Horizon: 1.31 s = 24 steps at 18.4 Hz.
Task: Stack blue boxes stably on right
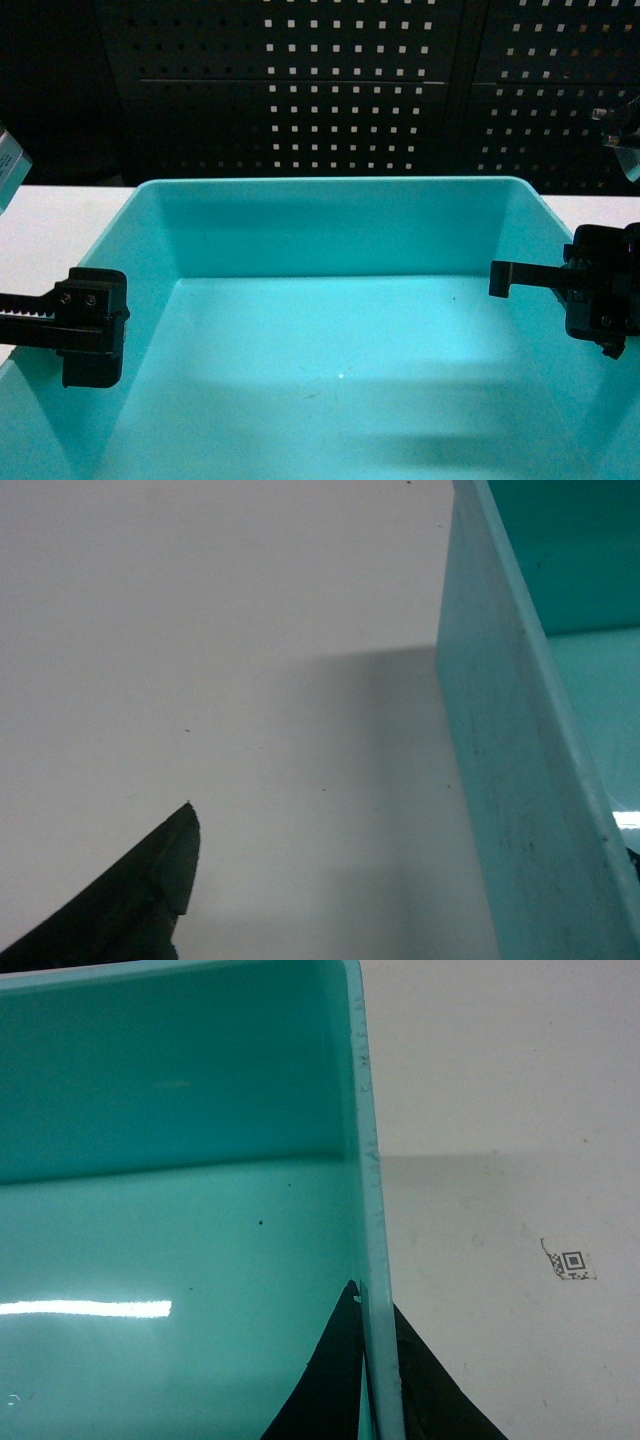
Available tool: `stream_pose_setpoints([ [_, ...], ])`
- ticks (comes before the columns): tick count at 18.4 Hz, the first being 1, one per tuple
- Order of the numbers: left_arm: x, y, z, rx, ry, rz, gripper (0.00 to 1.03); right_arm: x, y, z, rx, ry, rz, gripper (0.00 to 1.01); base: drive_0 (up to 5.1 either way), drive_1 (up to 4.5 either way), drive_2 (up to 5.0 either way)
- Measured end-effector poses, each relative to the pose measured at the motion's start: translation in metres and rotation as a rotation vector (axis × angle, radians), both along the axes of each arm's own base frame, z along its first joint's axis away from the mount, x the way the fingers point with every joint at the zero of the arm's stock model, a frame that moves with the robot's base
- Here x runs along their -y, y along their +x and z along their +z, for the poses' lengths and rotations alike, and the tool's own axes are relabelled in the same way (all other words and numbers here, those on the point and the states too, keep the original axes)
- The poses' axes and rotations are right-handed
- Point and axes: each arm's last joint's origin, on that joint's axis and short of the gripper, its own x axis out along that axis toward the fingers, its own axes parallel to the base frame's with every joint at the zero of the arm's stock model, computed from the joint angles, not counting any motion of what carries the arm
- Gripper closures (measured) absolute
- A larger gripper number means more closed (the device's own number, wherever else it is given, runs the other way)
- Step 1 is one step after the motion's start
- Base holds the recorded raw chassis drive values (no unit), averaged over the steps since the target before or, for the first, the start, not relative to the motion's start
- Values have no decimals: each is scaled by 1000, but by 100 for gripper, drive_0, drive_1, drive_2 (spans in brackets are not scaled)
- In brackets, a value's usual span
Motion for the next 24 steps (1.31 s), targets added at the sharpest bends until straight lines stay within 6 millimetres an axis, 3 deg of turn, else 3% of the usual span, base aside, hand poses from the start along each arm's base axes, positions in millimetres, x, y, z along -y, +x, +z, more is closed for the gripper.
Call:
stream_pose_setpoints([
  [1, 1, 2, 1, -26, -39, -12, 22, 0, 0, 0, 0, 0, 0, 99, 0, 0, 0],
  [5, 6, 1, 5, -88, -149, -35, 51, 0, 0, 0, -2, 2, 8, 99, 0, 0, 0],
  [13, 14, -3, 14, 7, -97, -39, 51, 1, 1, -1, -5, -3, 5, 99, 0, 0, 0],
  [22, 8, -10, 9, 63, -76, -37, 51, 1, 1, -1, -5, -1, 7, 99, 0, 0, 0],
  [23, 7, -10, 9, 79, -75, -45, 49, 1, 1, -1, -5, -1, 7, 99, 0, 0, 0],
  [24, 6, -10, 10, 96, -37, -40, 39, 1, 0, -1, -6, 5, 5, 99, 0, 0, 0],
])
